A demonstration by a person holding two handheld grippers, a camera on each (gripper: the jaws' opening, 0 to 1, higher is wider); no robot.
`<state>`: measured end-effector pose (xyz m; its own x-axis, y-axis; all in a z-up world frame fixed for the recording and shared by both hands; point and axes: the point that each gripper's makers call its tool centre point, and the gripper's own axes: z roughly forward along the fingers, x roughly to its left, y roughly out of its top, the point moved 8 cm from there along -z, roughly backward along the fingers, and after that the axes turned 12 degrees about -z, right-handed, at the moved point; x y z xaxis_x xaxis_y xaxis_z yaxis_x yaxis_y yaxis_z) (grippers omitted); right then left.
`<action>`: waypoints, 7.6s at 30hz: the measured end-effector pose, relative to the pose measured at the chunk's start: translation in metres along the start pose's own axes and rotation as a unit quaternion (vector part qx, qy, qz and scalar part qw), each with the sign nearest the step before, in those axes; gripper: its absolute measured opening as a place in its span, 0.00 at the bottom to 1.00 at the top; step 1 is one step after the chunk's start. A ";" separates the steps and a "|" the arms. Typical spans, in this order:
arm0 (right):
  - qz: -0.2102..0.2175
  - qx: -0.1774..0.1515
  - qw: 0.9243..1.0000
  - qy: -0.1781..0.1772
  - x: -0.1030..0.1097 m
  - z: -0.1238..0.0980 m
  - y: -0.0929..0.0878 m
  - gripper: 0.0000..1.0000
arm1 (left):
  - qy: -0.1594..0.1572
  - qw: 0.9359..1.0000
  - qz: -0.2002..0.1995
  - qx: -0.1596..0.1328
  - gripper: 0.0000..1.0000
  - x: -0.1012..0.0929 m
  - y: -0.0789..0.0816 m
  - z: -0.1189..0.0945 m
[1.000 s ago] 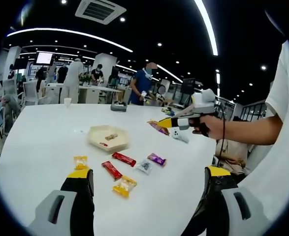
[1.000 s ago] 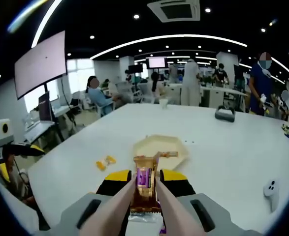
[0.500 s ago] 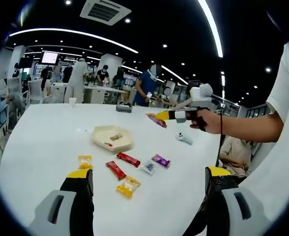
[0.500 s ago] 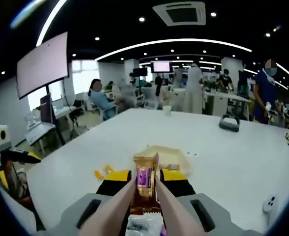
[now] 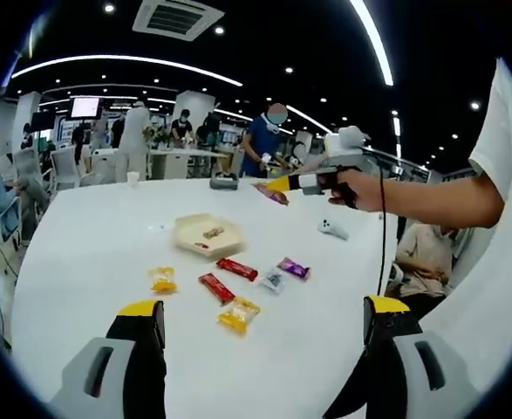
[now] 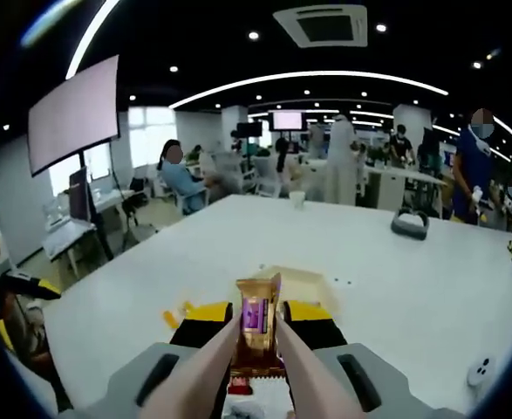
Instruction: Place the target food into the container with the food tongs after gripping and lifting it, then release it inside without dropping or visibly crushing the food.
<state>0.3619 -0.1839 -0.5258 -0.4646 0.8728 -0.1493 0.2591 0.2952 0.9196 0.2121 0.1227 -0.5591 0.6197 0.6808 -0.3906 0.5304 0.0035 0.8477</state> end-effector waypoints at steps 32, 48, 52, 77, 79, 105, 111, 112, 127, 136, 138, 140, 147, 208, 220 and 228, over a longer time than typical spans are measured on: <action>-0.018 0.020 1.000 0.012 -0.009 0.034 0.005 0.22 | 0.078 0.993 0.068 0.051 0.99 0.016 -0.001 -0.007; -0.016 0.017 1.000 0.000 -0.017 0.037 0.007 0.23 | 0.057 0.995 0.086 0.000 0.90 0.010 0.022 -0.007; -0.014 0.018 1.000 -0.002 -0.020 0.039 0.005 0.22 | 0.067 0.990 0.118 0.033 0.96 0.011 0.014 -0.005; -0.048 0.046 0.998 0.018 -0.028 0.082 0.007 0.23 | 0.060 0.994 0.077 0.058 0.99 0.017 0.010 0.002; -0.049 0.047 0.997 0.021 -0.029 0.087 0.008 0.23 | 0.057 0.994 0.073 0.052 1.00 0.017 0.014 0.005; -0.034 0.042 0.998 0.038 -0.039 0.102 0.008 0.22 | 0.079 0.990 0.099 0.065 1.00 0.024 0.022 0.018; -0.033 0.040 0.998 0.041 -0.036 0.093 -0.001 0.24 | 0.073 0.991 0.084 0.073 1.00 0.020 0.013 0.016; -0.032 0.041 0.998 0.040 -0.036 0.092 -0.002 0.24 | 0.072 0.991 0.084 0.069 1.00 0.019 0.013 0.015; -0.033 0.045 0.998 0.015 -0.027 0.033 -0.016 0.25 | 0.052 0.992 0.113 0.038 1.00 0.002 0.014 0.007; -0.027 0.038 0.999 -0.018 -0.039 -0.002 -0.013 0.25 | 0.036 0.992 0.124 0.007 1.00 -0.006 0.016 0.009; -0.026 0.037 0.999 -0.023 -0.042 -0.006 -0.013 0.25 | 0.033 0.992 0.122 0.009 1.00 -0.007 0.013 0.011; -0.025 0.036 0.999 -0.028 -0.045 -0.011 -0.014 0.25 | 0.031 0.992 0.121 0.010 1.00 -0.009 0.010 0.012; -0.022 0.036 0.999 -0.024 -0.050 -0.017 -0.022 0.25 | 0.040 0.991 0.126 0.014 1.00 -0.015 0.010 0.021; -0.018 0.071 0.990 0.117 -0.022 -0.059 -0.144 0.28 | 0.107 0.994 0.018 -0.019 0.89 -0.086 -0.006 0.071; -0.034 0.071 0.985 0.154 -0.007 -0.017 -0.126 0.27 | 0.143 0.986 0.071 -0.055 1.00 -0.071 -0.003 0.063; -0.077 0.082 0.975 0.190 -0.001 -0.005 -0.128 0.27 | 0.139 0.989 0.036 -0.040 1.00 -0.069 -0.016 0.059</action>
<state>0.3251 -0.2248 -0.6410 -0.7803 0.6162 -0.1069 0.2789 0.4959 0.8224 0.1953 0.0323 -0.5670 0.4655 0.8560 -0.2250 0.4366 -0.0009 0.8997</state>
